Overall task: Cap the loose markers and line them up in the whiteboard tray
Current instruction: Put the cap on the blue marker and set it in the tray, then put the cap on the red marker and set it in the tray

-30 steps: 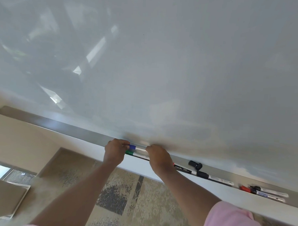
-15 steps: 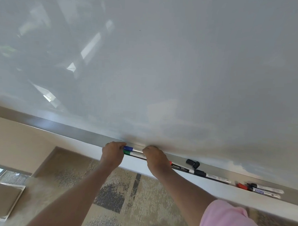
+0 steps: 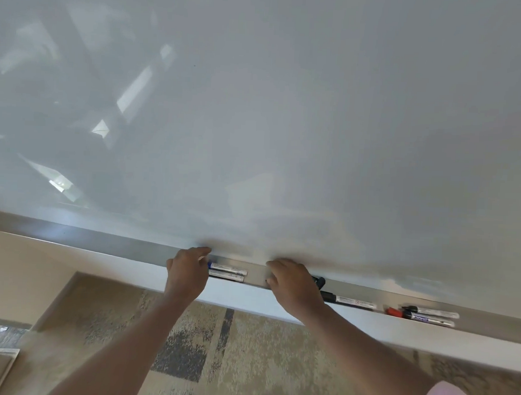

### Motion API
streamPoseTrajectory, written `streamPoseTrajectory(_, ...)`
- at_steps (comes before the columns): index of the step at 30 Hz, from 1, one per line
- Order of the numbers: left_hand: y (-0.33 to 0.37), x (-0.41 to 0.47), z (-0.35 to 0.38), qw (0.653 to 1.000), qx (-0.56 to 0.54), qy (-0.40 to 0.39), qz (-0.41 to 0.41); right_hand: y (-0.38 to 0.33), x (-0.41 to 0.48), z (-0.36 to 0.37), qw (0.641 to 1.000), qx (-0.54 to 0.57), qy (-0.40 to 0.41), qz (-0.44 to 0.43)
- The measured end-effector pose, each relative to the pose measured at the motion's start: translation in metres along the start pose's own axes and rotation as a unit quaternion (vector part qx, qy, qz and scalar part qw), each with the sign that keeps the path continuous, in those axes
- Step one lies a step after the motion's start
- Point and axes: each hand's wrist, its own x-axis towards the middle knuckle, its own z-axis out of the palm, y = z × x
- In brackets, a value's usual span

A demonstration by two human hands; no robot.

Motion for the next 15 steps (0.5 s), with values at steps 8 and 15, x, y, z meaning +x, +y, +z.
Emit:
streamPoseTrajectory(8, 0.034, -0.015, 0.009, 0.998, -0.038, -0.017, 0.038, 0.031, -0.032, -0.006, 0.989, -0.118, -0.083, 0.020)
streamPoseTrajectory(15, 0.057, -0.023, 0.012, 0.998, -0.044, -0.013, 0.051, 0.030, -0.037, -0.003, 0.985, -0.138, -0.095, 0.039)
